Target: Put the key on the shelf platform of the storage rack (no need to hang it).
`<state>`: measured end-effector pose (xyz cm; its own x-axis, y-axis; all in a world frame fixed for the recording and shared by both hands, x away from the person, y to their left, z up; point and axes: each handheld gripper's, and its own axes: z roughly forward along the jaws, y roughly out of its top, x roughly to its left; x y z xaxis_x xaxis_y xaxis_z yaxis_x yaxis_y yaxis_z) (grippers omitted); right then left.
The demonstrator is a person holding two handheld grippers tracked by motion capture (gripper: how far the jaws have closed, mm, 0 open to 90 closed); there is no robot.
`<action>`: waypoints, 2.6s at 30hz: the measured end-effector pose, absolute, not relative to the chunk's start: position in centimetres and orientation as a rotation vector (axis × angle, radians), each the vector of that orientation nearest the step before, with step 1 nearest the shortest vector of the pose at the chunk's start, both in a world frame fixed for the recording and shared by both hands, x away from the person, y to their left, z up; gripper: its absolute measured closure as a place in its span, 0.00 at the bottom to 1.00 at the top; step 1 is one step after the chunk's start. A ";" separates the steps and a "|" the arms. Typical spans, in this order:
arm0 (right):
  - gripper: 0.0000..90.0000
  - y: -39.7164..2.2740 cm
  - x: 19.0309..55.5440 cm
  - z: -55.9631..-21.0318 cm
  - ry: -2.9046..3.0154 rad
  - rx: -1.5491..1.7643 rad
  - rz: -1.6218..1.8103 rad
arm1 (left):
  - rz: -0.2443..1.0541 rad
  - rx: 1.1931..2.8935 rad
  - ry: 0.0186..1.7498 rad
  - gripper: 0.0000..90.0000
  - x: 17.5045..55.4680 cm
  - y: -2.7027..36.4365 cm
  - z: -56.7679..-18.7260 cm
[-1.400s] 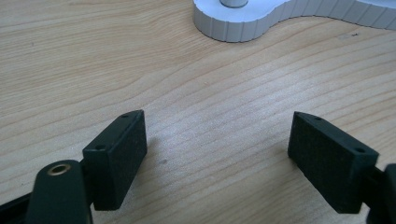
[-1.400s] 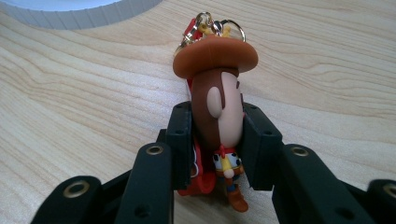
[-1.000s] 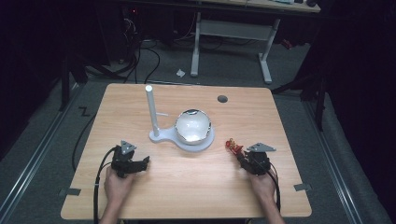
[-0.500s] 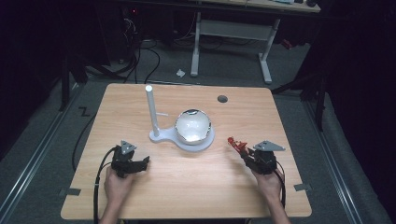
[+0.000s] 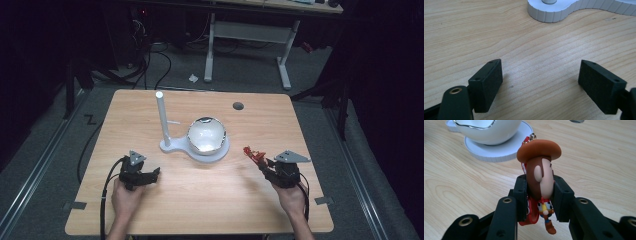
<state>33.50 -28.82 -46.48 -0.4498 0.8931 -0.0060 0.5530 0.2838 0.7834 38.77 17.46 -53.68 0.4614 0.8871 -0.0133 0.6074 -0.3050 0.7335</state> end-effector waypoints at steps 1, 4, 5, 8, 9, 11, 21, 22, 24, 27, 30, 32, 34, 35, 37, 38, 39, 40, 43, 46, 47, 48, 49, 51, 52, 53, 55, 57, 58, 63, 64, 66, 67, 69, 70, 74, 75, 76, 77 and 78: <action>0.76 -28.8 33.4 -46.3 2.112 1.284 1.022 | 0.526 2.030 1.240 0.22 38.8 17.5 -53.7; 0.76 -28.5 33.3 -45.8 2.116 1.274 1.029 | 0.526 2.030 1.241 0.22 38.8 17.5 -53.7; 0.76 -28.5 33.2 -45.7 2.121 1.268 1.032 | 0.525 2.030 1.240 0.22 38.8 17.5 -53.7; 0.76 -28.3 33.1 -45.3 2.123 1.262 1.049 | 0.525 2.030 1.241 0.22 38.8 17.5 -53.7; 0.76 -28.3 33.1 -45.2 2.127 1.266 1.059 | 0.526 2.030 1.240 0.22 38.8 17.5 -53.7; 0.76 -28.2 33.2 -45.0 2.132 1.263 1.068 | 0.525 2.030 1.241 0.22 38.8 17.5 -53.7; 0.76 -27.4 33.4 -43.8 2.158 1.235 1.126 | 0.525 2.030 1.241 0.22 38.8 17.5 -53.7; 0.76 -27.3 33.4 -43.7 2.158 1.226 1.122 | 0.526 2.030 1.241 0.22 38.8 17.5 -53.7; 0.76 -27.1 33.5 -43.5 2.163 1.220 1.128 | 0.526 2.030 1.240 0.22 38.8 17.5 -53.7; 0.76 -26.9 33.7 -43.2 2.169 1.219 1.135 | 0.526 2.030 1.241 0.22 38.8 17.5 -53.7; 0.76 -26.7 33.8 -43.0 2.172 1.211 1.149 | 0.525 2.030 1.241 0.22 38.8 17.5 -53.7; 0.76 -26.6 34.0 -42.9 2.175 1.205 1.157 | 0.526 2.030 1.241 0.22 38.8 17.5 -53.7; 0.76 -26.5 34.1 -42.7 2.181 1.202 1.161 | 0.525 2.030 1.241 0.22 38.8 17.5 -53.7; 0.76 -26.4 34.1 -42.6 2.180 1.204 1.164 | 0.525 2.030 1.240 0.22 38.8 17.5 -53.7; 0.76 -26.2 34.3 -42.5 2.188 1.198 1.169 | 0.525 2.030 1.241 0.22 38.8 17.5 -53.7; 0.76 -26.0 34.3 -42.5 2.192 1.190 1.165 | 0.525 2.030 1.241 0.22 38.8 17.5 -53.7; 0.76 -25.7 34.5 -42.4 2.199 1.178 1.163 | 0.525 2.030 1.241 0.22 38.8 17.5 -53.7; 0.76 -25.7 34.5 -42.4 2.199 1.178 1.163 | 0.525 2.029 1.241 0.22 38.8 17.5 -53.7; 0.76 -25.2 34.8 -42.2 2.208 1.157 1.168 | 0.525 2.030 1.240 0.22 38.8 17.5 -53.7; 0.76 -24.7 35.1 -42.0 2.216 1.145 1.169 | 0.526 2.030 1.241 0.22 38.8 17.5 -53.7; 0.76 -24.6 35.1 -41.9 2.218 1.142 1.168 | 0.525 2.030 1.240 0.22 38.8 17.5 -53.7; 0.76 -24.5 35.2 -41.9 2.222 1.134 1.170 | 0.525 2.030 1.240 0.22 38.8 17.5 -53.7; 0.76 -24.3 35.3 -41.8 2.223 1.133 1.169 | 0.525 2.030 1.240 0.22 38.8 17.5 -53.7; 0.76 -24.1 35.5 -41.7 2.228 1.126 1.173 | 0.525 2.030 1.241 0.22 38.8 17.5 -53.7; 0.76 -24.0 35.6 -41.6 2.230 1.122 1.173 | 0.525 2.029 1.241 0.22 38.8 17.5 -53.7; 0.76 -23.9 35.7 -41.6 2.232 1.123 1.171 | 0.525 2.030 1.241 0.22 38.8 17.5 -53.7; 0.76 -23.7 35.9 -41.5 2.236 1.114 1.170 | 0.525 2.029 1.240 0.22 38.8 17.5 -53.7; 0.76 -23.5 36.1 -41.5 2.241 1.115 1.172 | 0.525 2.029 1.240 0.22 38.8 17.5 -53.7; 0.76 -23.4 36.1 -41.4 2.245 1.112 1.170 | 0.525 2.029 1.241 0.22 38.8 17.5 -53.7; 0.76 -22.9 36.5 -41.2 2.254 1.098 1.172 | 0.525 2.029 1.241 0.22 38.8 17.5 -53.7; 0.76 -22.8 36.6 -41.2 2.256 1.094 1.172 | 0.525 2.029 1.241 0.22 38.8 17.5 -53.7; 0.76 -22.5 36.8 -41.0 2.259 1.085 1.172 | 0.524 2.028 1.241 0.22 38.8 17.5 -53.7; 0.76 -22.4 36.9 -41.0 2.260 1.083 1.168 | 0.524 2.029 1.241 0.22 38.8 17.5 -53.7; 0.76 -22.1 37.2 -40.8 2.267 1.082 1.172 | 0.524 2.029 1.240 0.22 38.8 17.5 -53.7; 0.76 -22.0 37.3 -40.8 2.268 1.078 1.174 | 0.525 2.029 1.240 0.22 38.8 17.5 -53.7; 0.76 -21.4 37.8 -40.6 2.284 1.063 1.162 | 0.524 2.029 1.241 0.22 38.8 17.5 -53.7; 0.76 -21.2 38.0 -40.6 2.288 1.060 1.161 | 0.525 2.029 1.241 0.22 38.8 17.5 -53.7; 0.76 -21.0 38.2 -40.6 2.291 1.055 1.157 | 0.524 2.029 1.241 0.22 38.8 17.5 -53.7; 0.76 -20.9 38.3 -40.5 2.294 1.052 1.158 | 0.524 2.029 1.241 0.22 38.8 17.5 -53.7; 0.76 -20.7 38.5 -40.5 2.299 1.050 1.156 | 0.524 2.029 1.241 0.22 38.8 17.5 -53.7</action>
